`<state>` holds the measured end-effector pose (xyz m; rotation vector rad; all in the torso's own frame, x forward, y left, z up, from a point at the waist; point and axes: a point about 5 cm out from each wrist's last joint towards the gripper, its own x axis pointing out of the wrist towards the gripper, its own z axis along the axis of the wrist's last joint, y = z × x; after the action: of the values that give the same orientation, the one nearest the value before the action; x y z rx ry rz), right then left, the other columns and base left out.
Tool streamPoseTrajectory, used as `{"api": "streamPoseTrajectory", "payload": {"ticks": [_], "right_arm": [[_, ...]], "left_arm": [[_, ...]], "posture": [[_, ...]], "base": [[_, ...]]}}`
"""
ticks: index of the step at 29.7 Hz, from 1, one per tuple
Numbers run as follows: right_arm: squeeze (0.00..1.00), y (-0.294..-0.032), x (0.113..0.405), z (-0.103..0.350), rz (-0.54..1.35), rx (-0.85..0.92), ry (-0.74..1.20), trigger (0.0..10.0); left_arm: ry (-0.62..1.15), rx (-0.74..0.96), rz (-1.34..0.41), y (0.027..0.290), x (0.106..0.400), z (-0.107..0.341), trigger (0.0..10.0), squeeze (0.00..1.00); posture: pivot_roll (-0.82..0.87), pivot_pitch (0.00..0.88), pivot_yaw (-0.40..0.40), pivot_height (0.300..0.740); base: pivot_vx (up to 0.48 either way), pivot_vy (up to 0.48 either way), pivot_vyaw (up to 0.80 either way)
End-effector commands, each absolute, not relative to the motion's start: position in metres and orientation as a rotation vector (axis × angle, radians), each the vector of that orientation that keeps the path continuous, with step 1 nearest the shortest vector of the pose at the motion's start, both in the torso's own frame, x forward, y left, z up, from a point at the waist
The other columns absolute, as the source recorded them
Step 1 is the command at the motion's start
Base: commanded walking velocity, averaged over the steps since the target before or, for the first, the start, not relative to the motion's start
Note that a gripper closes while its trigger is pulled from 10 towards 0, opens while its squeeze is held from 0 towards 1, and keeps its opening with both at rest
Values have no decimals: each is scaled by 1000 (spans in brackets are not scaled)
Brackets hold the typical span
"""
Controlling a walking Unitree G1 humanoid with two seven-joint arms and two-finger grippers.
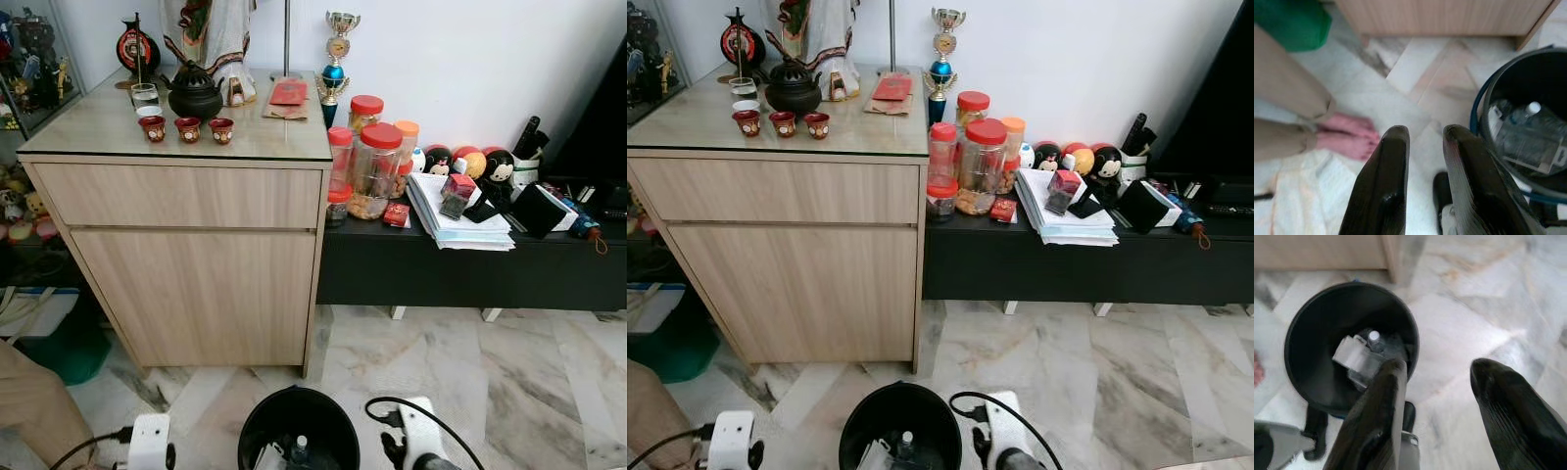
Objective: Picking trash to rubbish bin
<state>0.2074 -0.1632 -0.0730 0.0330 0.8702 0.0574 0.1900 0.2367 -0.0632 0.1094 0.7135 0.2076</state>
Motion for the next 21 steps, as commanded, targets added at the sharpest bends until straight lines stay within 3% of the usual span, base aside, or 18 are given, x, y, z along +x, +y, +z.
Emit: {"api": "streamPoseTrajectory", "payload": {"ticks": [1, 21], "right_arm": [[0, -175, 204, -74, -26, 76, 877, 10000], [0, -178, 183, -83, -83, 185, 887, 10000]], "left_arm": [[725, 97, 224, 233, 184, -67, 10000, 0], [772, 143, 306, 236, 164, -76, 10000, 0]], "posture": [[54, 34, -101, 740], [37, 0, -90, 740]], "base": [[0, 0, 0], [0, 0, 0]]}}
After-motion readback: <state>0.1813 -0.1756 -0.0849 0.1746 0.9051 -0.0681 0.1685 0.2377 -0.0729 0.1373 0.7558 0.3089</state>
